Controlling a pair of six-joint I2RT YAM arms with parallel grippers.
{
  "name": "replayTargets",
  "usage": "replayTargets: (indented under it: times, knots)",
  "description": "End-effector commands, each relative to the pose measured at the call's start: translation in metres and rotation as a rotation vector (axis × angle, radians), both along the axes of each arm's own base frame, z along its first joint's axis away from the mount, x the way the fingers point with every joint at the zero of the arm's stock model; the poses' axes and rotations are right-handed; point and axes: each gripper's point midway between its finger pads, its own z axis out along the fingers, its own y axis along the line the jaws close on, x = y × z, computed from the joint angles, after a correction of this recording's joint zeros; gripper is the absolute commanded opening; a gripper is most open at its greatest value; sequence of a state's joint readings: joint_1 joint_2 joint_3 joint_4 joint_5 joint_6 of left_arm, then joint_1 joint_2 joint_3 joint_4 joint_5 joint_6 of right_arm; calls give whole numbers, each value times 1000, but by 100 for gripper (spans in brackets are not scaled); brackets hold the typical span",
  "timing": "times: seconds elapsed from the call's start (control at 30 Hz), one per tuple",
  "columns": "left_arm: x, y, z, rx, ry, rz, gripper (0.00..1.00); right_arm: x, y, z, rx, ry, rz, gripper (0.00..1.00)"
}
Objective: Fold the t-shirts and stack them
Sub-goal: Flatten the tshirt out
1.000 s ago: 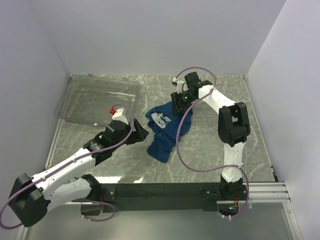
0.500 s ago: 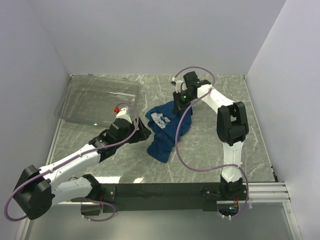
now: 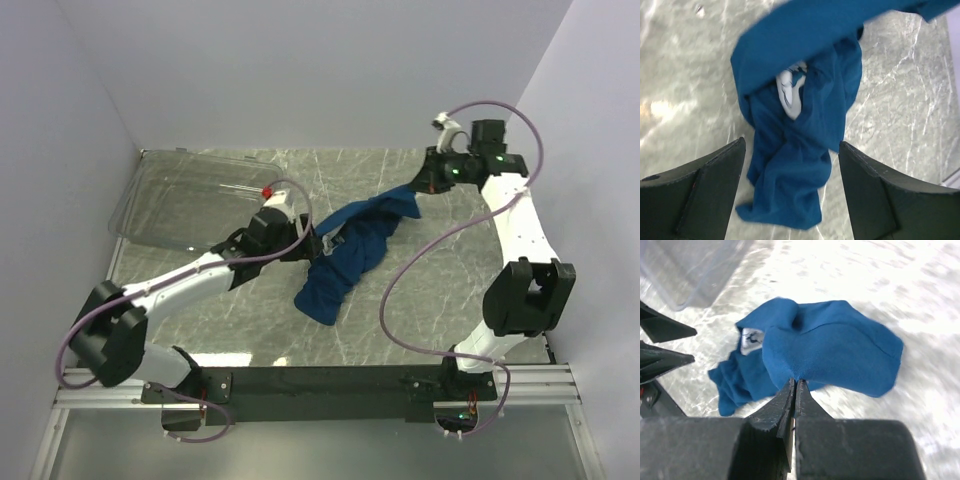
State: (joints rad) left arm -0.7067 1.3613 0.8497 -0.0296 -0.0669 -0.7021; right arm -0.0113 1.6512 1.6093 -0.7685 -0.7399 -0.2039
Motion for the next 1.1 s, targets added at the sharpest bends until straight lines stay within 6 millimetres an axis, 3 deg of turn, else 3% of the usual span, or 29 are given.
replayTargets:
  times: [0.0, 0.03, 0.13, 0.27, 0.43, 0.73, 0.83, 1.07]
  knots:
    - [17, -19, 18, 33, -72, -80, 80, -3, -27, -17, 19, 48, -65, 0]
    - [20, -22, 6, 57, -54, -94, 79, -3, -37, -21, 17, 62, -88, 0]
    - [28, -32, 1, 99, -54, -139, 77, -3, -52, -27, 14, 66, -131, 0]
    - [34, -41, -32, 183, -6, -213, 72, 0, -69, -24, 26, 57, -181, 0]
    - [44, -32, -61, 288, 43, -176, 69, 3, -80, -14, 37, 45, -203, 0]
    - [49, -32, -80, 338, 73, -179, 65, 4, -90, 3, 47, 9, -223, 0]
    - [57, -43, -75, 318, 53, -196, 64, 3, -92, 13, 47, -11, -222, 0]
    - [72, -57, -70, 312, 42, -214, 56, -1, -90, 16, 43, -14, -212, 0]
